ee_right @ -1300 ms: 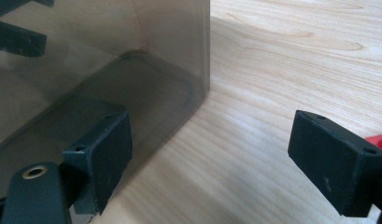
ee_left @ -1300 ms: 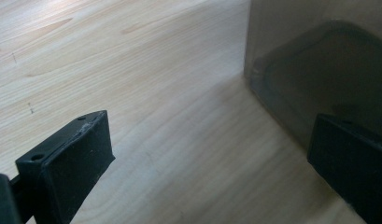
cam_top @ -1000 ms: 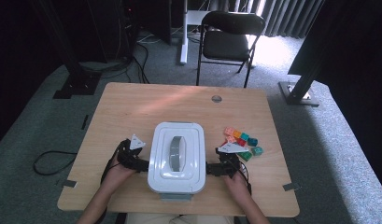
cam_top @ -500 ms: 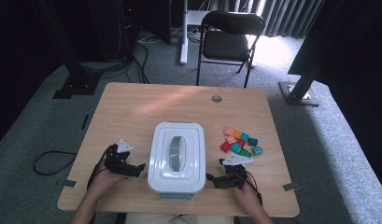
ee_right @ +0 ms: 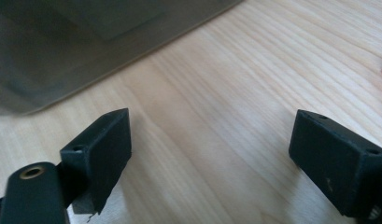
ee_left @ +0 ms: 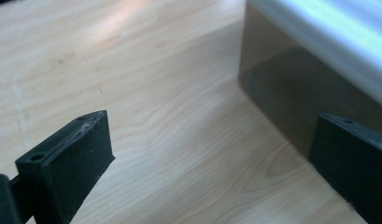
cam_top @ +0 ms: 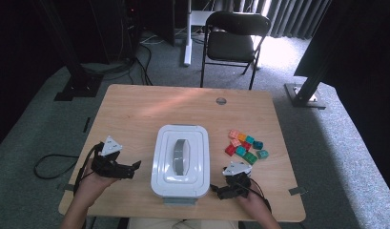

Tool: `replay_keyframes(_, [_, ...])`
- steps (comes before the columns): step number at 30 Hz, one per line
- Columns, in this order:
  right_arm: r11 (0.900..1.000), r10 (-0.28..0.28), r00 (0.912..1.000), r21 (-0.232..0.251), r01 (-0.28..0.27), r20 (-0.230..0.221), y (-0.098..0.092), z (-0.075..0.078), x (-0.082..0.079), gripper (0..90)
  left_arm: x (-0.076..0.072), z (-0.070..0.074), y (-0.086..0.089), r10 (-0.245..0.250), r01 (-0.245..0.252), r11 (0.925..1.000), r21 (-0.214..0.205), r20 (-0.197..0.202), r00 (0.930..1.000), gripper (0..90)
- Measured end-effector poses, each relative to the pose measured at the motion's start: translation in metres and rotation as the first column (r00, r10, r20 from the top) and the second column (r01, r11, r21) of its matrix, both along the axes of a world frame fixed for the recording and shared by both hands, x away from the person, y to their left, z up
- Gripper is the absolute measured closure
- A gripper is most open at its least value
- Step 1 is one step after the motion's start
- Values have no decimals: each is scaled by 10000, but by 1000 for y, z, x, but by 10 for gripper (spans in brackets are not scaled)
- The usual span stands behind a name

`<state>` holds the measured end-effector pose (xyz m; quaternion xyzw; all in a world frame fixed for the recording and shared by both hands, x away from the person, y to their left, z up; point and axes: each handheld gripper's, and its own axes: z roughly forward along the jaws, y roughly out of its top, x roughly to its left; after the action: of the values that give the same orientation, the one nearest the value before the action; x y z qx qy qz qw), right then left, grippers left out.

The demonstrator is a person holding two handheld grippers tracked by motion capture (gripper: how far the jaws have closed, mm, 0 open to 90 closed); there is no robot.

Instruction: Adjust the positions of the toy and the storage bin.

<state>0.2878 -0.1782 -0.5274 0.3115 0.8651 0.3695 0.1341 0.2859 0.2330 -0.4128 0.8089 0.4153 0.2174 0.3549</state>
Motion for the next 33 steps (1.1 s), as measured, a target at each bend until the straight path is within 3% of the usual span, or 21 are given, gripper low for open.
replay_keyframes(4, [10000, -7, 10000, 9, 7, -5, 0, 0, 0, 126, -3, 11, -8, -237, 243, 9995, -217, 251, 9994, 6])
replay_keyframes(6, [10000, -23, 10000, 20, 23, -4, 0, 0, 0, 126, -6, 20, -18, -638, 657, 9967, -483, 409, 9971, 5])
replay_keyframes(8, [10000, -11, 10000, 10, 11, -6, 0, 0, 0, 126, -6, 20, -18, -638, 657, 9967, -483, 409, 9971, 5])
replay_keyframes(10, [10000, -17, 10000, 5, 17, -12, 0, 0, 0, 126, -8, 28, -34, -1089, 1124, 9918, -602, 582, 9923, 5])
replay_keyframes(14, [10000, -14, 10000, 7, 14, -19, 0, 0, 0, 126, -7, 32, -57, -1826, 1847, 9818, -440, 485, 9820, 5])
replay_keyframes(18, [10000, -22, 10000, 16, 22, -27, 0, 0, 0, 126, -6, 34, -75, -2290, 2309, 9714, -547, 388, 9727, 5])
replay_keyframes(20, [10000, -13, 10000, 8, 13, -11, 0, 0, 0, 126, -7, 34, -84, -2626, 2643, 9622, -658, 330, 9643, 5])
replay_keyframes(25, [10000, -11, 10000, 6, 11, -10, 0, 0, 0, 126, -4, 31, -104, -3028, 3027, 9503, -734, 94, 9530, 5])
replay_keyframes(33, [10000, -17, 10000, 6, 17, -9, 0, 0, 0, 127, 5, 26, -121, -2978, 2963, 9537, -517, -225, 9544, 5])
